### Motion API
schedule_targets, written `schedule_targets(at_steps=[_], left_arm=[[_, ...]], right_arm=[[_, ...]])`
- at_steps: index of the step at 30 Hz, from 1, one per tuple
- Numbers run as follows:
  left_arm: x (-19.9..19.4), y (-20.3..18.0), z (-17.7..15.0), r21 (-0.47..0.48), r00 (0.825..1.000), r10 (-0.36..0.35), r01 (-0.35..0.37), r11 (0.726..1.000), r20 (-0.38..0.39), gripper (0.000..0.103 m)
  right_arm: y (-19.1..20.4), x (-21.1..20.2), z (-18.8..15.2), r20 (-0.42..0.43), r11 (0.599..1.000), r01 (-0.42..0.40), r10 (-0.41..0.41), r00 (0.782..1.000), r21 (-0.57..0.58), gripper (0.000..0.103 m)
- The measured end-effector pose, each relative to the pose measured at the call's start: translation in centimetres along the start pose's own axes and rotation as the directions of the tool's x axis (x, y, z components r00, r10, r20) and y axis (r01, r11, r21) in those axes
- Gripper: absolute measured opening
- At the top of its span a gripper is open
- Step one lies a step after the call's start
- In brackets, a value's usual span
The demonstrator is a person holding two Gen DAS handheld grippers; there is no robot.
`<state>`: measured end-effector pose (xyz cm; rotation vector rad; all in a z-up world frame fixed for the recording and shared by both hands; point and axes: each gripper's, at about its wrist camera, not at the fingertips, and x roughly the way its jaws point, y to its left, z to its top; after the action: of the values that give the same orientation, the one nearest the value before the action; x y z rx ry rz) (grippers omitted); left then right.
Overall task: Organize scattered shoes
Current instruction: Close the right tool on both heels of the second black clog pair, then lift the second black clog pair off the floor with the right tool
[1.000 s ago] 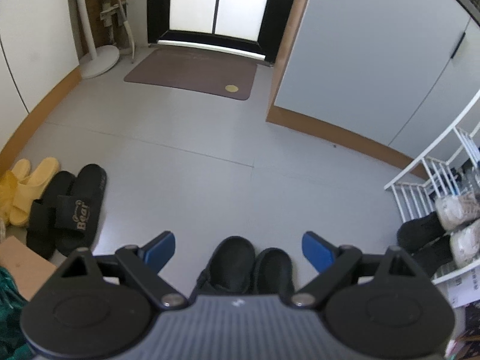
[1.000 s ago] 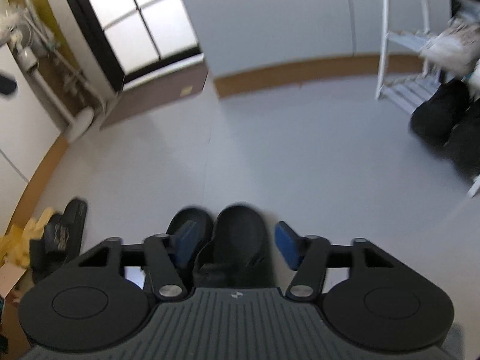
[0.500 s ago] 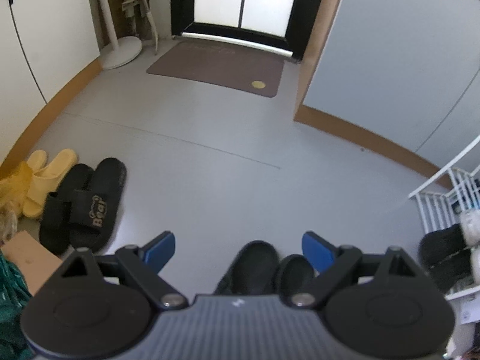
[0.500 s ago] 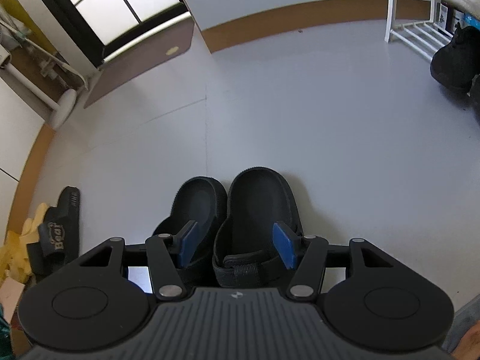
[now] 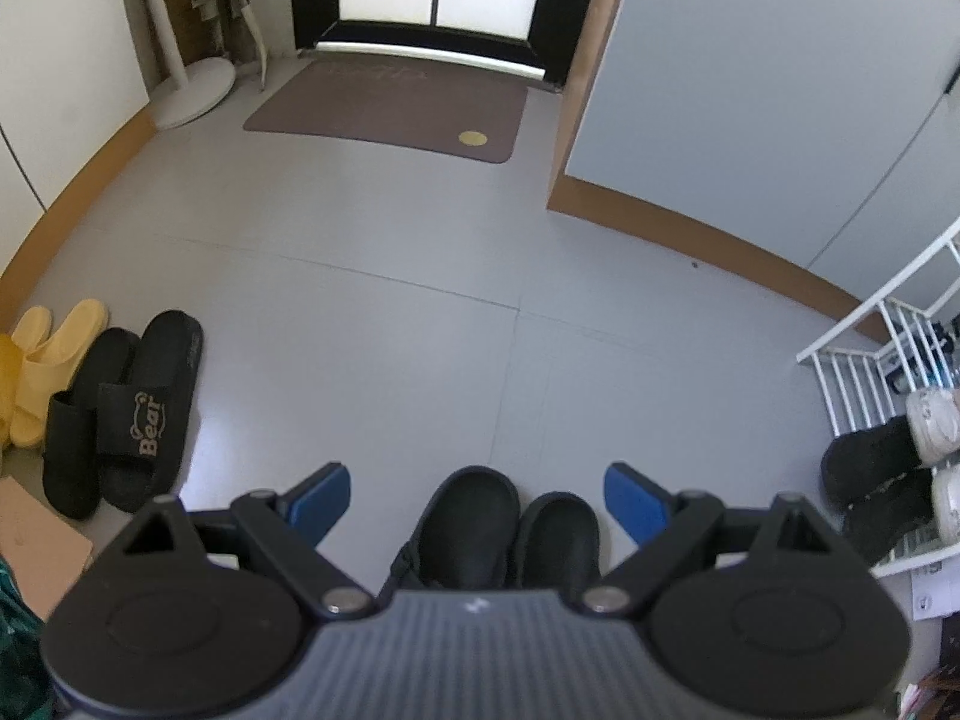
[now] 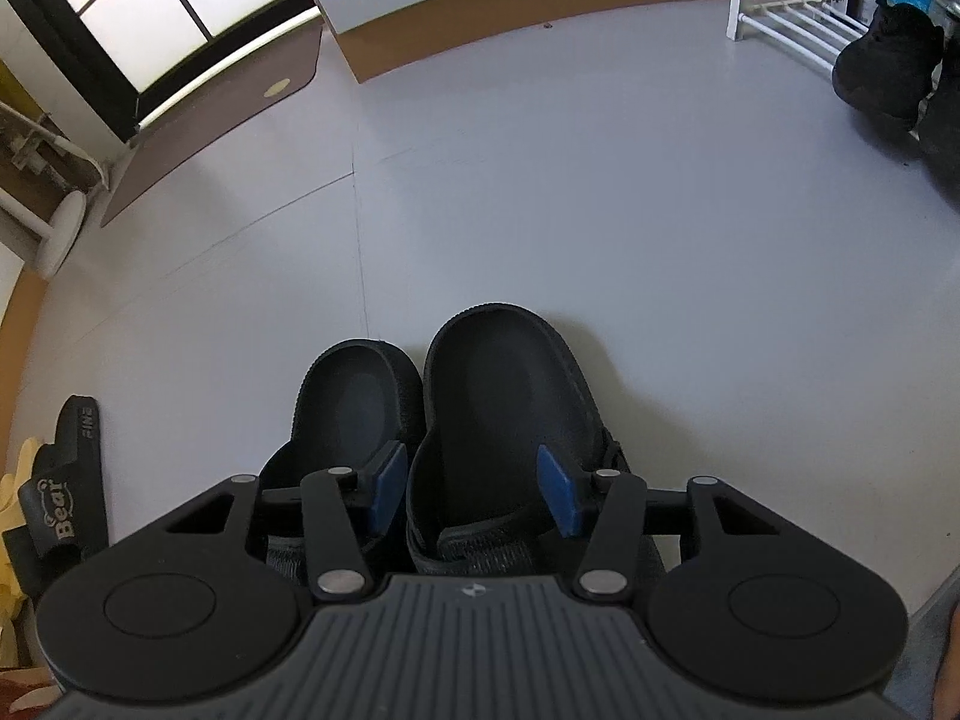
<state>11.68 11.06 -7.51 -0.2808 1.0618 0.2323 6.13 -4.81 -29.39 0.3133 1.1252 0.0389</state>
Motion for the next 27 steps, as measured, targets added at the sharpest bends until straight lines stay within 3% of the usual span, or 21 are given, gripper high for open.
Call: schedule_targets(at_steps=[13,19,22,23,27], left_arm=[[1.6,1.6,0.4,-0.053,0.996,0.089,-0.090,0.994,-0.033,0.093],[1.8,1.7,0.3,-0.054,0.996,0.077,-0.080,0.995,-0.051,0.093],[1.7,1.7,0.3,-0.053,0.996,0.069,-0.072,0.996,-0.051,0.093],[1.7,1.6,0.3,-0.055,0.997,0.066,-0.069,0.996,-0.051,0.093],[1.6,1.5,0.3,-0.056,0.997,0.051,-0.054,0.997,-0.056,0.093]], right_arm=[[3.0,2.0,-0.3,-0.043,0.997,-0.038,0.035,0.998,-0.072,0.048],[5.0,3.3,-0.3,-0.074,0.987,0.020,-0.032,0.997,-0.157,0.046],[5.5,4.1,0.3,-0.108,0.983,0.028,-0.049,0.993,-0.182,0.039],[5.7,4.5,0.5,-0.135,0.981,0.008,-0.035,0.990,-0.195,0.032],[5.9,5.9,1.4,-0.203,0.971,-0.005,-0.045,0.978,-0.240,0.029]])
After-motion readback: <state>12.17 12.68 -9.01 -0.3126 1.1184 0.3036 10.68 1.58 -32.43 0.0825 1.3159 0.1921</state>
